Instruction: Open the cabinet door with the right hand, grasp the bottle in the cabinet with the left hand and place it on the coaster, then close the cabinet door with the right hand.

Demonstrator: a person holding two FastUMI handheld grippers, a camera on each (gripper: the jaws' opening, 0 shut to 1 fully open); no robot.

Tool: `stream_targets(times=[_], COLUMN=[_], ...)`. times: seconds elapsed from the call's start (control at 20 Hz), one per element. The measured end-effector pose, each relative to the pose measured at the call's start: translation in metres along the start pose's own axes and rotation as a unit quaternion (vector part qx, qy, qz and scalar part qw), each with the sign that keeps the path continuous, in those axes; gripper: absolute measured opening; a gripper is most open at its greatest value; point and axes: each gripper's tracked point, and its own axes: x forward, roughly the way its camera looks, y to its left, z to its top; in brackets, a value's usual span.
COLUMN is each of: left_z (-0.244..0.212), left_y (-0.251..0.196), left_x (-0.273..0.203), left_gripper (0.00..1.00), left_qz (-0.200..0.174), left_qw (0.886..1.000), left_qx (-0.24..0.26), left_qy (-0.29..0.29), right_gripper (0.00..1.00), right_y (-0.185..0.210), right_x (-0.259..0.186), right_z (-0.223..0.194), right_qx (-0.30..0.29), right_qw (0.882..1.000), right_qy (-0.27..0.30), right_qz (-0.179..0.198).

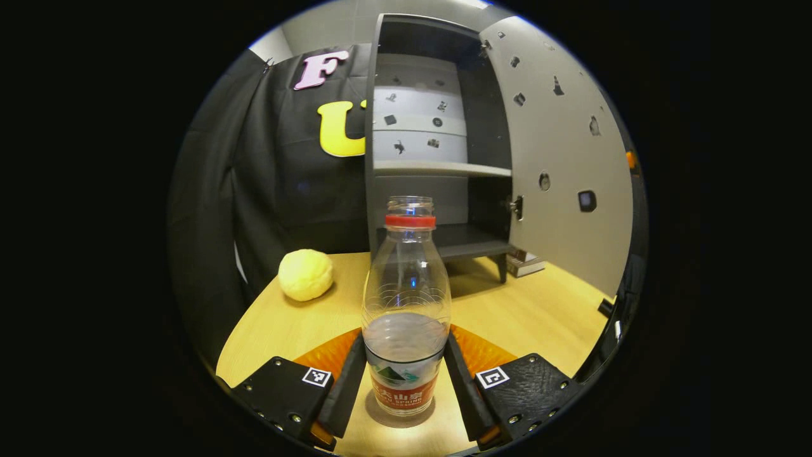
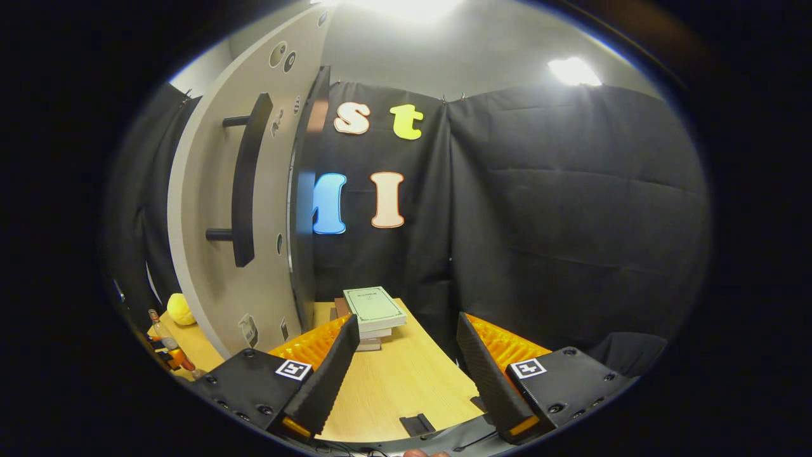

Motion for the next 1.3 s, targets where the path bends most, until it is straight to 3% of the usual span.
stream_targets(times=[0.45,0.7,1.05,1.3], left_z=[-0.03,-0.038,-0.057,-0.063], left_y=[0.001,-0.003,-0.004,-0.007], left_x=[0.01,0.011,0.004,-0.002], left_gripper=[0.65,0.67,0.66,0.68], left_qz=[0.007,-0.009,0.006,0.007], left_qw=[1.0,1.0,0.998,0.997], left_qx=[-0.004,0.013,0.026,0.036], left_qy=[-0.009,0.01,0.054,0.061], right_gripper=[0.98,0.97,0.98,0.98], right_y=[-0.004,0.016,0.037,0.031], right_x=[-0.001,0.0,-0.002,-0.004], right_z=[-0.022,-0.038,-0.065,-0.069], right_qx=[0.034,0.048,0.059,0.061], right_qw=[0.998,0.996,0.992,0.992], right_qy=[0.042,0.072,0.11,0.114], right_qz=[-0.016,-0.001,0.021,0.015])
